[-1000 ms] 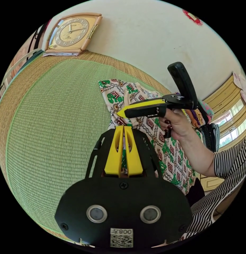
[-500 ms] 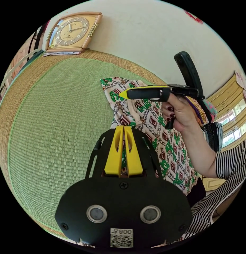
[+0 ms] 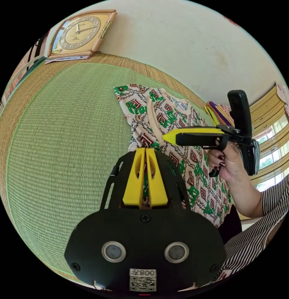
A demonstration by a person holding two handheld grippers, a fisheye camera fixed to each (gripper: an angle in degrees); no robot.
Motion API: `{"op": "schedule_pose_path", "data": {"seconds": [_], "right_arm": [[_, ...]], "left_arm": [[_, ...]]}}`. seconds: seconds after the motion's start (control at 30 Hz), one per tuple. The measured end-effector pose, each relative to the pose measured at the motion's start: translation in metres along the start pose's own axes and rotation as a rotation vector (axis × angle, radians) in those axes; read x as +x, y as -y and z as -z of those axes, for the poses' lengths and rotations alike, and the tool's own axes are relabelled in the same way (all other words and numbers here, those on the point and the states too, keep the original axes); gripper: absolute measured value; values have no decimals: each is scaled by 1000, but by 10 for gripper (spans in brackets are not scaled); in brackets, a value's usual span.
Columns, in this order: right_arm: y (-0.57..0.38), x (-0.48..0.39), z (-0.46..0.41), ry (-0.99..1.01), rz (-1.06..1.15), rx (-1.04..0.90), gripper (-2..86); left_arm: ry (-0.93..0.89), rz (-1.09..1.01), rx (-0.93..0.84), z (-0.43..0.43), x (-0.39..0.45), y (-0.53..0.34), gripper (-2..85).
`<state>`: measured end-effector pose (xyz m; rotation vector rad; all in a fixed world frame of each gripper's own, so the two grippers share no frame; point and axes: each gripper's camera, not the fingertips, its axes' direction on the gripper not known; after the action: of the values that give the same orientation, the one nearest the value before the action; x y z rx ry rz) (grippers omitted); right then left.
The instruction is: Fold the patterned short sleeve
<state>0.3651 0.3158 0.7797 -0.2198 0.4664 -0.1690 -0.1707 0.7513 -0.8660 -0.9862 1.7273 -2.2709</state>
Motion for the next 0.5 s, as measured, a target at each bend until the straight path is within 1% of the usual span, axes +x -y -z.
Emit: {"op": "schedule_pose_path", "data": {"seconds": [0.13, 0.2, 0.3, 0.37, 0.43, 0.47, 0.5], "right_arm": [[-61, 13, 27, -3, -86, -15, 1], [-107, 24, 48, -15, -153, -27, 1], [-162, 35, 76, -21, -245, -36, 1], [-195, 40, 95, -7, -298, -21, 1], [-227, 41, 114, 7, -335, -13, 1], [-249, 40, 126, -5, -361, -6, 1], [-271, 37, 138, -17, -385, -8, 1]], "left_arm": [[63, -21, -2, 2, 5, -12, 2], [85, -27, -7, 3, 6, -16, 2], [93, -8, 10, 9, 2, -24, 2], [18, 40, 38, 19, -4, -31, 2], [-156, 107, 115, 39, -16, -48, 3], [-204, 122, 127, 44, -18, -53, 3], [-288, 141, 150, 54, -23, -66, 4]]}}
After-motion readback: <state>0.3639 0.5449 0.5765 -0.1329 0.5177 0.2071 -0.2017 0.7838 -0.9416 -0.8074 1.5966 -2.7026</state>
